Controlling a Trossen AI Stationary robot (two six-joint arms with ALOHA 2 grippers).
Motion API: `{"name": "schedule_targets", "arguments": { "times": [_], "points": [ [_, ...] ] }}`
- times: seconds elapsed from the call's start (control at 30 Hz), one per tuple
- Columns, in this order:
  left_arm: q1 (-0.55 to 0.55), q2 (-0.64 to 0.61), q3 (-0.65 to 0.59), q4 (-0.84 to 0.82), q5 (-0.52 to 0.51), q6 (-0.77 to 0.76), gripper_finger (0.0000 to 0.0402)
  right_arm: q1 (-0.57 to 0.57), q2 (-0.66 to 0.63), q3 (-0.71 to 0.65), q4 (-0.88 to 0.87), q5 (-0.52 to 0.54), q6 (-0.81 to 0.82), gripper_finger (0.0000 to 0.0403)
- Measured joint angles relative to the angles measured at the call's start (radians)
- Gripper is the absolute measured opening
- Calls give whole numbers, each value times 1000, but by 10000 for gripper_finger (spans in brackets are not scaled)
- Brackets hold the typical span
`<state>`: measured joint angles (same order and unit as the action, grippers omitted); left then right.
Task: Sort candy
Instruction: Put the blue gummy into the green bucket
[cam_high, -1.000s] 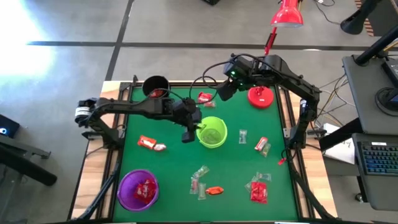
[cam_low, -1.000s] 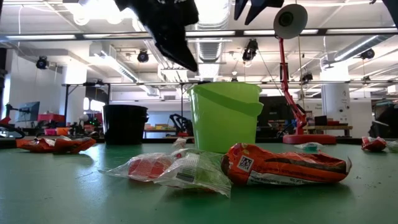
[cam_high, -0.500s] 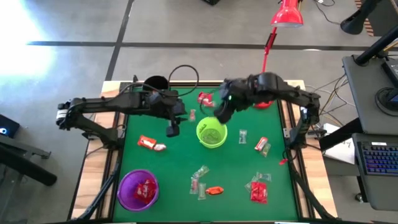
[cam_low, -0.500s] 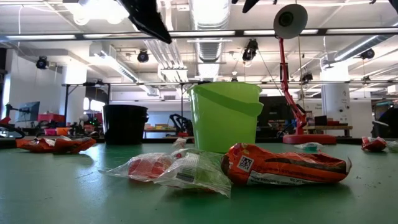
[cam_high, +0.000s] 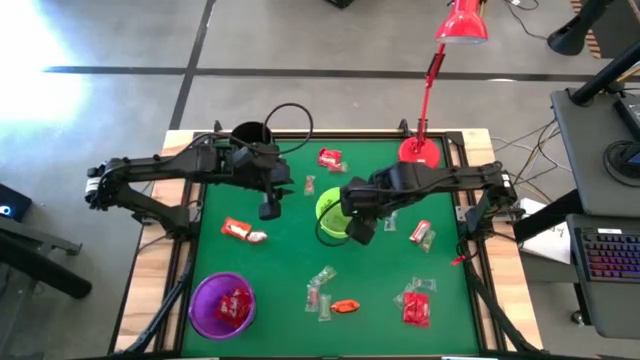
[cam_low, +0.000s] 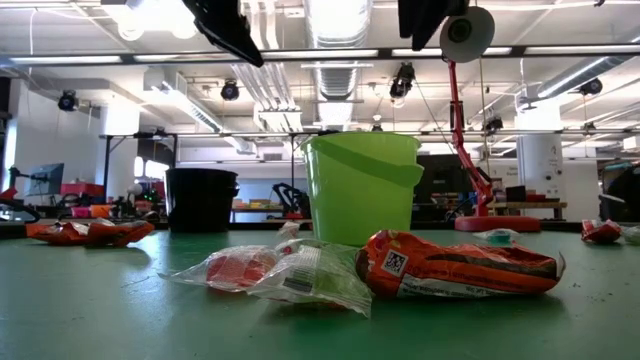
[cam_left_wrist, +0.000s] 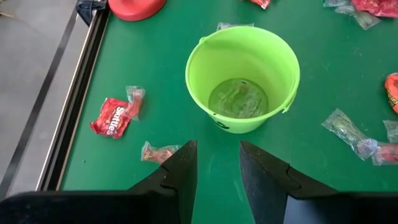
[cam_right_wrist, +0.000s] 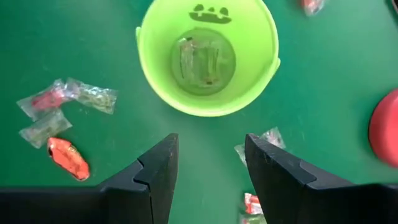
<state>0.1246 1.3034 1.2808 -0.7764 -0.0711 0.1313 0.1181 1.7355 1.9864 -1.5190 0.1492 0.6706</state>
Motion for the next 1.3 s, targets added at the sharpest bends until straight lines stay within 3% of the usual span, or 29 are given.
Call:
{"name": "schedule_targets", "arguments": {
  "times": [0.27, 0.4, 0.67, 0.9, 1.3],
  "points": [
    [0, 10, -1, -18, 1, -20, 103, 13, 0, -50, -18, -22, 206, 178],
    [0, 9, -1, -54, 1, -20, 103, 22, 0, -101, -16, -90, 181, 178],
    [0, 8, -1, -115, 1, -30, 103, 15, 0, -214, 32, -89, 124, 175],
    [-1, -6, -1, -161, 3, -44, 103, 56, -6, -259, -53, -104, 136, 167],
    [-1, -83, -1, -205, 3, -80, 103, 211, -171, -359, -52, -152, 423, 211]
  ]
}}
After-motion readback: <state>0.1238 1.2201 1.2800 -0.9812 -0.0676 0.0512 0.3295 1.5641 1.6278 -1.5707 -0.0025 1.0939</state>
